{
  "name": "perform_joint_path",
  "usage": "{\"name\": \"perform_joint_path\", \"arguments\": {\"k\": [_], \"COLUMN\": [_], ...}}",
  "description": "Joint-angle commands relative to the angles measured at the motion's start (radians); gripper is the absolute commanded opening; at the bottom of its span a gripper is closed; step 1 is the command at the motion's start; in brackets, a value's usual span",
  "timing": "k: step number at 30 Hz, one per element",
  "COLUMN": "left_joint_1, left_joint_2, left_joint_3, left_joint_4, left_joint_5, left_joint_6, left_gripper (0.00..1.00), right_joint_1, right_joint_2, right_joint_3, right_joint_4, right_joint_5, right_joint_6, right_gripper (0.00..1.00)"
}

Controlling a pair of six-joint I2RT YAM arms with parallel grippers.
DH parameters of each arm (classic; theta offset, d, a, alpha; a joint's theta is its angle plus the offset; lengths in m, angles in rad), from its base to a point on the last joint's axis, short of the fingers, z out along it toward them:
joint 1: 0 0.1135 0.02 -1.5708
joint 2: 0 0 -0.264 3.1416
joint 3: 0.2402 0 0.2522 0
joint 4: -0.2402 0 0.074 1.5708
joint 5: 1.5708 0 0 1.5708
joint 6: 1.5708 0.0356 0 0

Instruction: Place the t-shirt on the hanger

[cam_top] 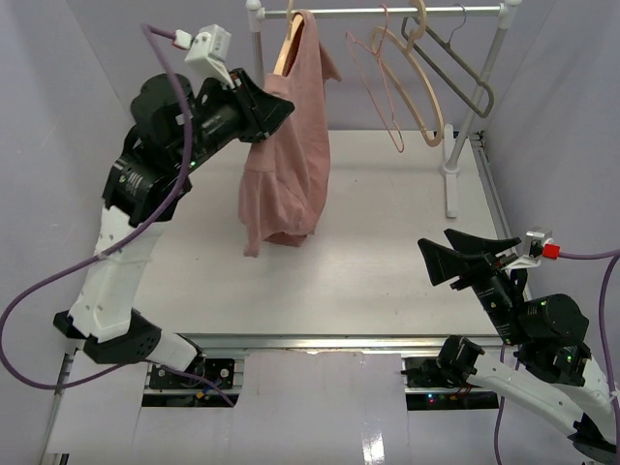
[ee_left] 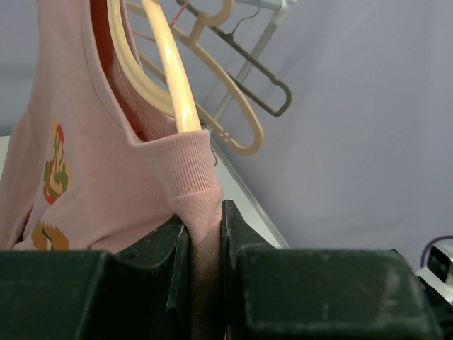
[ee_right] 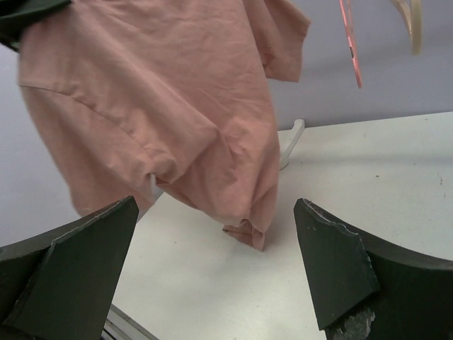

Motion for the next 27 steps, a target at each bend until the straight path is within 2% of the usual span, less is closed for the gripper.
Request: {"name": "perform_joint_path", "arguments": {"k": [1, 5, 15, 27], "left_joint_1": [-0.004, -0.004, -0.002, 0.140], "left_joint_2": [-0.110, -0.144, -0.098, 0.006], "left_joint_3": [-0.046, -0.210, -0.355, -0.391], "left_joint_4": [0.038, 0.137, 0.238, 0.510], "left_joint_5": [-0.007, -0.016, -0.028, 0.118], "left_joint_6": [0.042, 0.037, -0.017, -0.104], "left_gripper": [0.00, 0.00, 0.00, 0.00], "right_joint_1": [0.001, 0.002, 0.002, 0.001], "right_joint_2": [0.008, 0.022, 0.001, -0.041], "right_joint_3": [0.007, -0.004, -0.038, -0.067], "right_joint_4": [0.023, 0.038, 0.047, 0.039], "right_joint_5": [-0.004, -0.010, 0.003, 0.004], "right_joint_6": [0.011, 0.013, -0.007, -0.030], "right_gripper": [0.98, 0.98, 0.98, 0.98]}}
